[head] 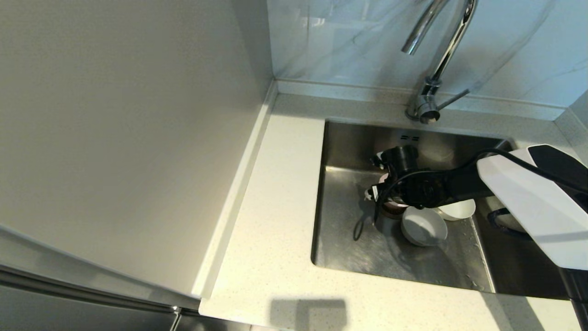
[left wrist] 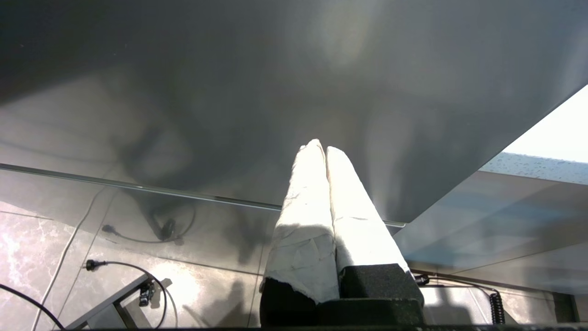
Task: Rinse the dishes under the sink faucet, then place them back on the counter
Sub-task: Put a bowl back to the table from the sink
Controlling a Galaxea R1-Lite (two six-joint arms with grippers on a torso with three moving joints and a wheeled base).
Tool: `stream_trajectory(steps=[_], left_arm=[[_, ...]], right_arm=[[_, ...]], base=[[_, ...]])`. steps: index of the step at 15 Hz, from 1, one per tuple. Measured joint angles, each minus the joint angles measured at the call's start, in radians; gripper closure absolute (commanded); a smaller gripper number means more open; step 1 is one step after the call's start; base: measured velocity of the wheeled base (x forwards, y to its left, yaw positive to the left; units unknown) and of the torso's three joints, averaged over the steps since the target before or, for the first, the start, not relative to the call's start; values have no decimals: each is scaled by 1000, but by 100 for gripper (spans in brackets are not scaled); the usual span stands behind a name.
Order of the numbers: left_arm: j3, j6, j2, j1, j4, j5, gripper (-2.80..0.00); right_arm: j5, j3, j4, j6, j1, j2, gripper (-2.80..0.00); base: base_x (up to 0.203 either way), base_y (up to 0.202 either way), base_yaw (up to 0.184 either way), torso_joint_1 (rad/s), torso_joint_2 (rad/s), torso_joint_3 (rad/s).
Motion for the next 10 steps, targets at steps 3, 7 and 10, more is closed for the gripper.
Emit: stream_trajectory(steps=[3,7,10], left_arm=[[0,0,0,0,0,0,0],[0,1,0,0,0,0,0],[0,0,0,0,0,0,0]], right_arm=[[-14,-56,0,1,-5,46,-280],[-29,-112,0,1,-16,93,-280],[-38,-134,-1,0,-24,116,-280]], base=[[0,0,0,0,0,0],[0,0,0,0,0,0],[0,0,0,0,0,0]])
